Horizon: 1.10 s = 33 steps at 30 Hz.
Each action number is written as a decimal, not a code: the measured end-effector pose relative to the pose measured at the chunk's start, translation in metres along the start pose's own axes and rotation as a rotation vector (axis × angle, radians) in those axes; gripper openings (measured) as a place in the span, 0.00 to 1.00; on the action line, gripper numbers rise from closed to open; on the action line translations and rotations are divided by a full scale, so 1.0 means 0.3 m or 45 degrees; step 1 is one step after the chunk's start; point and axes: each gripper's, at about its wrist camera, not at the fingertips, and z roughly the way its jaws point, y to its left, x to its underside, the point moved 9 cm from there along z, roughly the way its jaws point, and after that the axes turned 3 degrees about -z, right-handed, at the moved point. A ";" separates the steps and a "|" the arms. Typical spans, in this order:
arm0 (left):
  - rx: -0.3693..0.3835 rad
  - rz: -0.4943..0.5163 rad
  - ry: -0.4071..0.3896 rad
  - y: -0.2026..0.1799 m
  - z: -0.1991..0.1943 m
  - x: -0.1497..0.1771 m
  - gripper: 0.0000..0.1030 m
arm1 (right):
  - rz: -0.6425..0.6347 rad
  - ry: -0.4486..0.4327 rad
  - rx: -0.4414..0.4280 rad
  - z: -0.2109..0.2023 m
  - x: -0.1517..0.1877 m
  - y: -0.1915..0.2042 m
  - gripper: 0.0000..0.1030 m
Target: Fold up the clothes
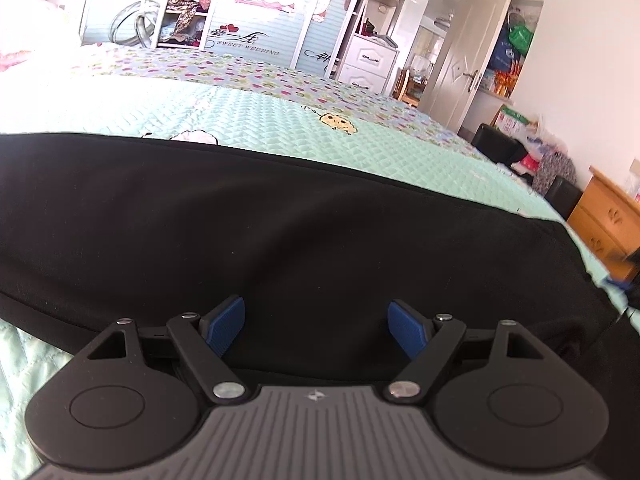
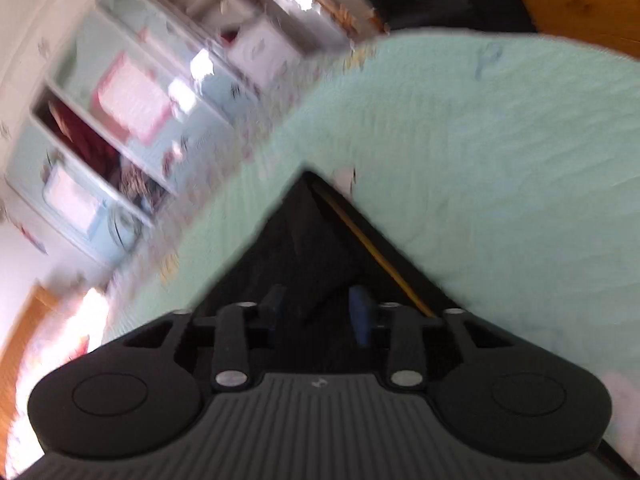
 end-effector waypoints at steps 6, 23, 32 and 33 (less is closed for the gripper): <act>-0.119 0.119 0.063 -0.040 -0.001 -0.014 0.82 | 0.115 0.069 -0.342 -0.186 0.115 0.127 0.58; 0.230 0.165 0.414 -0.508 -0.366 0.396 0.79 | 0.228 0.044 -0.180 -0.498 0.336 -0.143 0.46; 0.221 0.114 0.424 -0.466 -0.401 0.421 0.79 | 0.177 -0.010 -0.052 -0.599 0.357 -0.214 0.26; 0.227 0.100 0.430 -0.461 -0.406 0.418 0.79 | 0.203 -0.028 -0.079 -0.610 0.360 -0.200 0.39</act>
